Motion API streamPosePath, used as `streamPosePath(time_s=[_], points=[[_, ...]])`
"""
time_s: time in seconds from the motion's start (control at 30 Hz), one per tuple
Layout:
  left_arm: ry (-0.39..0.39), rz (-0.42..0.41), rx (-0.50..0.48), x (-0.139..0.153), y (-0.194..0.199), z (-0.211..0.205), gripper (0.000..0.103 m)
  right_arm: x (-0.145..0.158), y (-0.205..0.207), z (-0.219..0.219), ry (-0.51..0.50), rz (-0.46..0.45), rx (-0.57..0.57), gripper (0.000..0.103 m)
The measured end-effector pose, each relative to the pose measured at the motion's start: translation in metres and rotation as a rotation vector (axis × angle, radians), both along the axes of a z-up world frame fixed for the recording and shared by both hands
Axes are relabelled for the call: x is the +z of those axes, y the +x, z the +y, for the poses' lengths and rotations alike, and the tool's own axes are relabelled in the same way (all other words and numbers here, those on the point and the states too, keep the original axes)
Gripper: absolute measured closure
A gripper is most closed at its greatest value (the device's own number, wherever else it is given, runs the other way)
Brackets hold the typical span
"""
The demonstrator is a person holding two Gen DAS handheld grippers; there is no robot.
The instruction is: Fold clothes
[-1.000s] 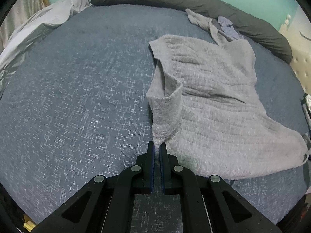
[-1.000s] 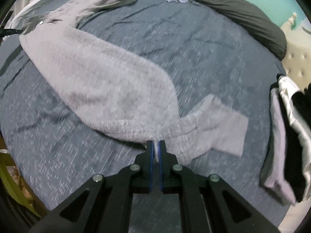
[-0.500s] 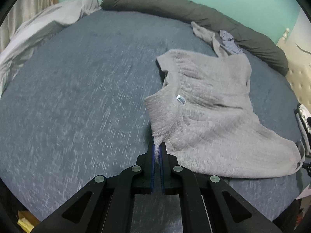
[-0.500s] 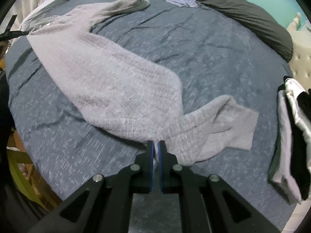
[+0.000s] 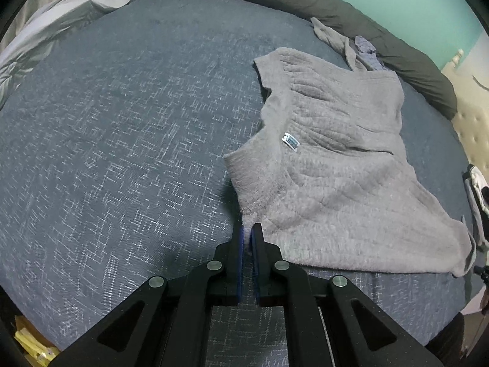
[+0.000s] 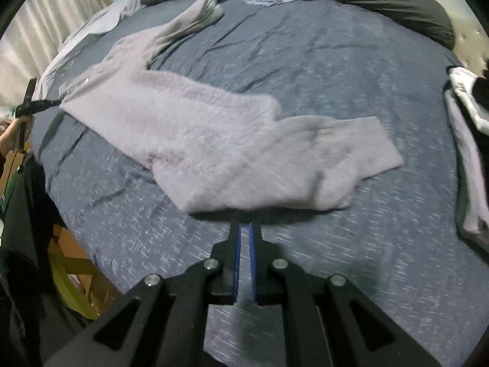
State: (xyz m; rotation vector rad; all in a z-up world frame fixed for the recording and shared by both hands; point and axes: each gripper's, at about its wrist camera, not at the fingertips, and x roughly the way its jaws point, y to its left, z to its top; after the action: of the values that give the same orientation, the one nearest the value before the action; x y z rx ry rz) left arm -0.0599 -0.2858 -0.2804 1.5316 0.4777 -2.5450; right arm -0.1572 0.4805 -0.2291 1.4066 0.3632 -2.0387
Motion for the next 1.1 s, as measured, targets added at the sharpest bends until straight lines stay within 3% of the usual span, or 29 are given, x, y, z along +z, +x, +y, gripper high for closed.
streamPosePath(time_s=[0.13,0.2,0.23,0.27,0.37,0.63,0.93,1.1], points=[[-0.016,-0.001,0.023,0.003,0.002,-0.003,0.096,0.017,-0.021,0.021,-0.042,0.013,-0.130,0.095],[-0.013,0.001,0.043,0.005,0.003,-0.007,0.096,0.021,-0.040,0.023,-0.054,0.003,-0.196,0.079],[-0.015,-0.001,0.052,0.007,0.004,-0.009,0.096,0.020,-0.049,0.022,-0.052,-0.013,-0.225,0.065],[-0.020,-0.001,0.055,0.008,0.003,-0.009,0.096,0.020,-0.058,0.021,-0.051,-0.028,-0.254,0.061],[-0.030,0.002,0.056,0.012,0.006,-0.011,0.096,0.017,-0.082,0.013,-0.037,-0.069,-0.322,0.059],[-0.063,0.011,0.035,0.021,0.009,-0.010,0.096,-0.009,-0.121,-0.030,0.081,-0.153,-0.359,0.052],[-0.061,0.006,0.013,0.016,0.007,-0.004,0.096,-0.041,-0.144,-0.057,0.195,-0.209,-0.370,0.052],[-0.065,0.007,0.004,0.014,0.006,0.000,0.096,-0.047,-0.140,-0.052,0.214,-0.198,-0.358,0.088]])
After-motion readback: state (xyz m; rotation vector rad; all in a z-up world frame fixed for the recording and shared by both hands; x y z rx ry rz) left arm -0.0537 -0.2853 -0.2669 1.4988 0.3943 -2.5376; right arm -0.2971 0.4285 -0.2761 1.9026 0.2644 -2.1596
